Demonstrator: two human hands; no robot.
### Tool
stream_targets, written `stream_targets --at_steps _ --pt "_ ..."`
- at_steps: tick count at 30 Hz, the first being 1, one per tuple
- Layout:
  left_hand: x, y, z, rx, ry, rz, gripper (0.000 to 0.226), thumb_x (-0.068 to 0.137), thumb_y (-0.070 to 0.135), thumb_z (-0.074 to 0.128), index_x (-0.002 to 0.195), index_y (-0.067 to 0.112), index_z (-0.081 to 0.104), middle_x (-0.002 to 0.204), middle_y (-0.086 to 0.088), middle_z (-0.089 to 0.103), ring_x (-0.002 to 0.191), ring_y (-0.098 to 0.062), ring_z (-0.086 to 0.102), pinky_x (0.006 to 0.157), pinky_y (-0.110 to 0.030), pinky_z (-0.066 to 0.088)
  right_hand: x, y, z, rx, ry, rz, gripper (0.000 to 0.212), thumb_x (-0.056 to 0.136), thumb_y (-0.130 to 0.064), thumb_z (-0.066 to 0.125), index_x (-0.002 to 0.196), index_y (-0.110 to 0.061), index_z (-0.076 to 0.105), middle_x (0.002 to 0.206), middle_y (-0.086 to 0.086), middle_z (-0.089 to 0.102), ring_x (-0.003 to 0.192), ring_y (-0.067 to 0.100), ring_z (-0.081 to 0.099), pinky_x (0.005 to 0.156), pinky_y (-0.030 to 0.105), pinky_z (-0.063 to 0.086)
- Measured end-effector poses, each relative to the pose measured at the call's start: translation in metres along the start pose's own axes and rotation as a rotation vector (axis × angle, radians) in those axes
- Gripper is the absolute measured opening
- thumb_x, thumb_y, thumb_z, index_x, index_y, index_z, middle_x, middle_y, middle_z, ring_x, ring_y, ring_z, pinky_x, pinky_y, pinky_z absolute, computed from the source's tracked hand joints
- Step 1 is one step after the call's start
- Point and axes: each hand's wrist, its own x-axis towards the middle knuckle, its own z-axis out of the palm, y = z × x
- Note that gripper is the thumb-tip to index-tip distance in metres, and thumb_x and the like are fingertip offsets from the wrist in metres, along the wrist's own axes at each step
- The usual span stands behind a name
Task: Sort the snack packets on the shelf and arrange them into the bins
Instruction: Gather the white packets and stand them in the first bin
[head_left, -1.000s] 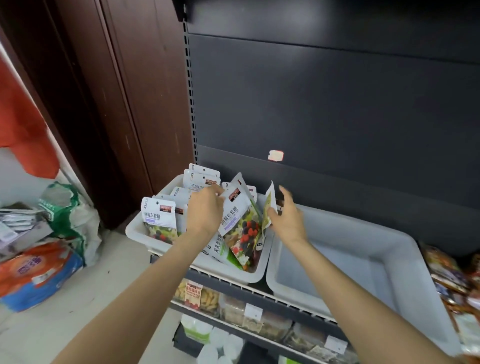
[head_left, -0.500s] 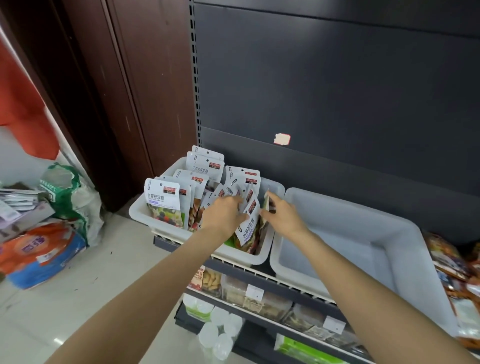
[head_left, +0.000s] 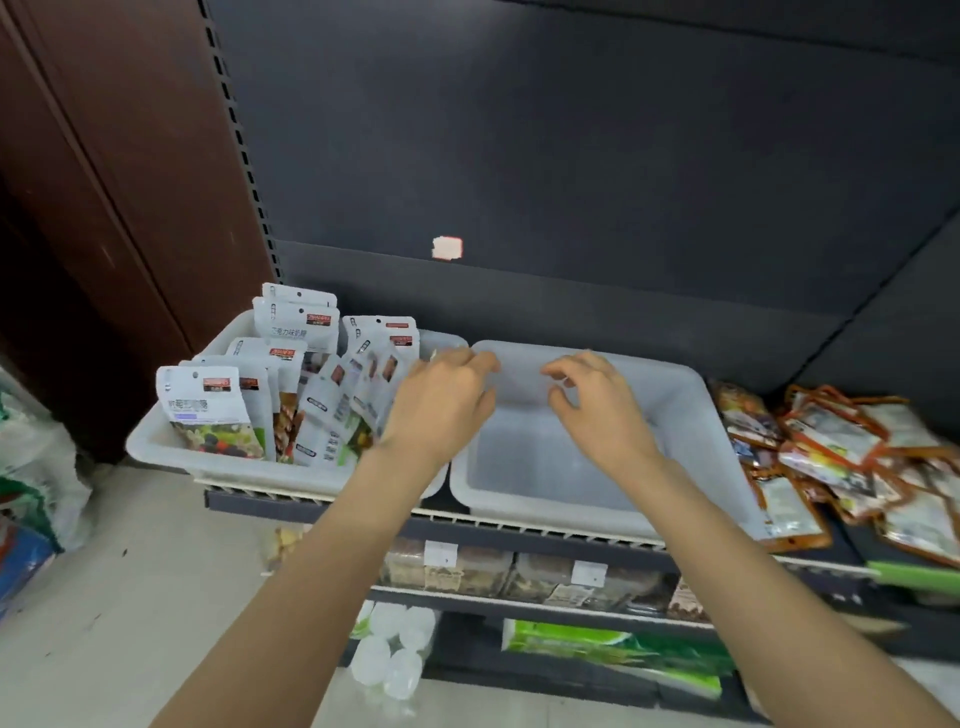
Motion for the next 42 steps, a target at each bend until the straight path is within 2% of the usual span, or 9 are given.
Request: stream_targets --at_steps 5,11,14,18,25,28,34,39,42 --pt "0.017 0.071 0.018 -0.099 -0.088 0.107 0.031 0.095 0.025 0.048 0.124 0.020 0.055 0.116 0.000 0.059 0.110 -0.022 0.054 0.088 -0.034 0.042 -0.035 0.055 -0.057 -0.200 0.007 0.081 0.027 0.094 -0.022 0.049 0.115 -0.013 0.063 0.116 0.006 0.059 0.113 0.025 0.051 0.094 0.040 0.042" --pt "0.034 0.203 0.055 -0.323 -0.095 0.171 0.025 0.093 0.021 0.052 0.116 0.019 0.062 0.105 0.002 0.063 0.101 -0.017 0.058 0.085 -0.034 0.047 -0.096 0.159 -0.142 -0.162 0.071 0.272 0.022 0.093 -0.020 0.052 0.108 -0.013 0.066 0.114 0.009 0.060 0.102 0.028 0.057 0.082 0.038 0.049" --pt "0.043 0.277 0.080 -0.327 -0.128 0.219 0.024 0.094 0.024 0.053 0.116 0.021 0.061 0.107 0.000 0.065 0.100 -0.021 0.059 0.083 -0.037 0.049 -0.130 0.215 -0.183 -0.160 0.083 0.363 0.025 0.094 -0.021 0.051 0.115 -0.015 0.064 0.116 0.008 0.059 0.101 0.026 0.057 0.079 0.036 0.049" --pt "0.058 0.367 0.114 -0.359 -0.181 0.262 0.025 0.094 0.025 0.053 0.117 0.022 0.061 0.106 0.001 0.066 0.097 -0.020 0.061 0.080 -0.040 0.052 -0.172 0.288 -0.230 -0.184 0.116 0.444 0.022 0.094 -0.019 0.051 0.110 -0.016 0.066 0.116 0.007 0.056 0.100 0.025 0.056 0.078 0.033 0.046" --pt "0.076 0.522 0.175 -0.328 -0.154 0.346 0.023 0.092 0.033 0.052 0.109 0.025 0.064 0.106 0.000 0.066 0.102 -0.023 0.060 0.076 -0.034 0.049 -0.239 0.414 -0.294 -0.207 0.136 0.635 0.026 0.093 -0.016 0.052 0.117 -0.012 0.062 0.119 0.009 0.058 0.122 0.026 0.045 0.090 0.037 0.043" --pt "0.091 0.585 0.201 -0.380 -0.172 0.396 0.023 0.093 0.029 0.051 0.110 0.022 0.063 0.106 -0.002 0.065 0.103 -0.023 0.058 0.082 -0.039 0.050 -0.259 0.464 -0.322 -0.220 0.159 0.692 0.028 0.093 -0.015 0.054 0.120 -0.012 0.061 0.115 0.010 0.055 0.113 0.027 0.049 0.087 0.035 0.043" --pt "0.130 0.702 0.252 -0.410 -0.244 0.530 0.021 0.094 0.029 0.050 0.110 0.021 0.061 0.107 0.001 0.064 0.101 -0.021 0.058 0.079 -0.037 0.051 -0.278 0.569 -0.382 -0.241 0.171 0.797 0.029 0.092 -0.012 0.053 0.120 -0.011 0.061 0.115 0.010 0.055 0.102 0.026 0.056 0.088 0.034 0.044" --pt "0.170 0.787 0.285 -0.419 -0.292 0.592 0.021 0.094 0.029 0.051 0.111 0.021 0.062 0.106 0.003 0.063 0.097 -0.018 0.059 0.073 -0.029 0.045 -0.280 0.650 -0.433 -0.264 0.211 0.891 0.033 0.090 -0.009 0.052 0.122 -0.010 0.060 0.121 0.012 0.054 0.105 0.030 0.057 0.087 0.035 0.046" --pt "0.189 0.831 0.303 -0.429 -0.332 0.607 0.022 0.094 0.029 0.052 0.111 0.021 0.062 0.107 0.004 0.064 0.097 -0.016 0.060 0.075 -0.030 0.047 -0.283 0.696 -0.454 -0.259 0.233 0.920 0.032 0.089 -0.010 0.054 0.120 -0.011 0.061 0.124 0.012 0.053 0.108 0.030 0.055 0.089 0.036 0.046"
